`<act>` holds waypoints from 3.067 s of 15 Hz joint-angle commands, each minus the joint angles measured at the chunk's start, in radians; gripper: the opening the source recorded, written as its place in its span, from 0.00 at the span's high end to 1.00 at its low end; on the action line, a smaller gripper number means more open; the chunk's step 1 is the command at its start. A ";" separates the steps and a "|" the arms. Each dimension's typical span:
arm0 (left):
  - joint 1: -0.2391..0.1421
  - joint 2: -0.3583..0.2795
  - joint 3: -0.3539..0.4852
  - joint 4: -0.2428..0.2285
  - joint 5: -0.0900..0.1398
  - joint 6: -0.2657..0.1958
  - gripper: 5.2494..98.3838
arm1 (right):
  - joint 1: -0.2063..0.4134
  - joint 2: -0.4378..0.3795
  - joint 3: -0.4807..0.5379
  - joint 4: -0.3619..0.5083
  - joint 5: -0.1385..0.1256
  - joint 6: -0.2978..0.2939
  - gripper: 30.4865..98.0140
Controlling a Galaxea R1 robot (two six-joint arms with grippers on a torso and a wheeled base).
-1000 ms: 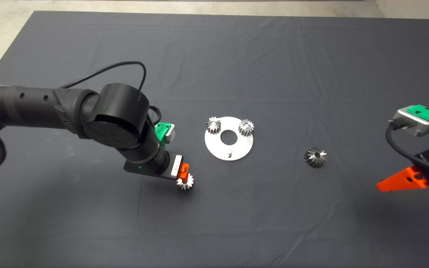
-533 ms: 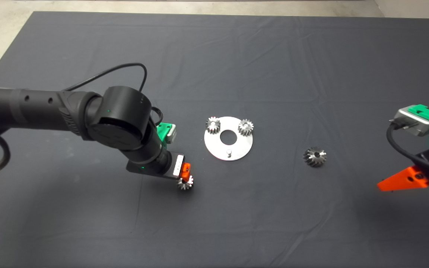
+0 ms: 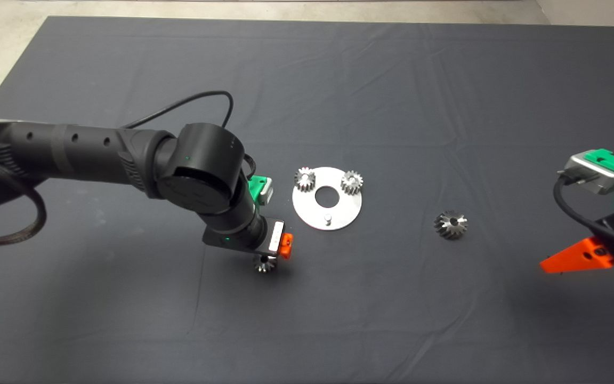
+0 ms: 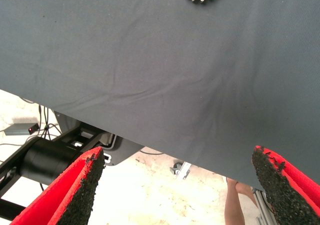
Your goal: Remove an incorrectly installed larger gear and replace it with the correct smaller gear
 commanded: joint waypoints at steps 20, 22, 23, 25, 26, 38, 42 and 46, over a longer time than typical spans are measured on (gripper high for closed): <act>0.110 0.033 -0.040 0.135 0.070 0.018 0.09 | 0.022 -0.005 0.004 0.035 -0.001 0.006 0.30; 0.110 0.029 -0.036 0.140 0.072 0.012 0.10 | 0.022 -0.005 0.004 0.034 0.001 0.006 0.30; 0.115 0.029 -0.037 0.140 0.072 0.012 0.14 | 0.022 -0.005 0.004 0.035 0.001 0.006 0.30; 0.125 0.026 -0.037 0.143 0.073 0.016 0.15 | 0.022 -0.005 0.004 0.034 -0.001 0.006 0.30; 0.125 0.026 -0.024 0.148 0.074 0.016 0.17 | 0.022 -0.005 0.004 0.034 -0.001 0.006 0.30; 0.145 0.017 0.020 0.219 0.078 0.018 0.36 | 0.022 -0.007 0.005 0.036 -0.001 0.006 0.30; 0.145 0.014 0.017 0.236 0.081 0.042 0.41 | 0.022 -0.007 0.004 0.036 -0.001 0.006 0.30; 0.146 0.009 0.014 0.238 0.083 0.047 0.46 | 0.022 -0.007 0.005 0.036 -0.001 0.006 0.30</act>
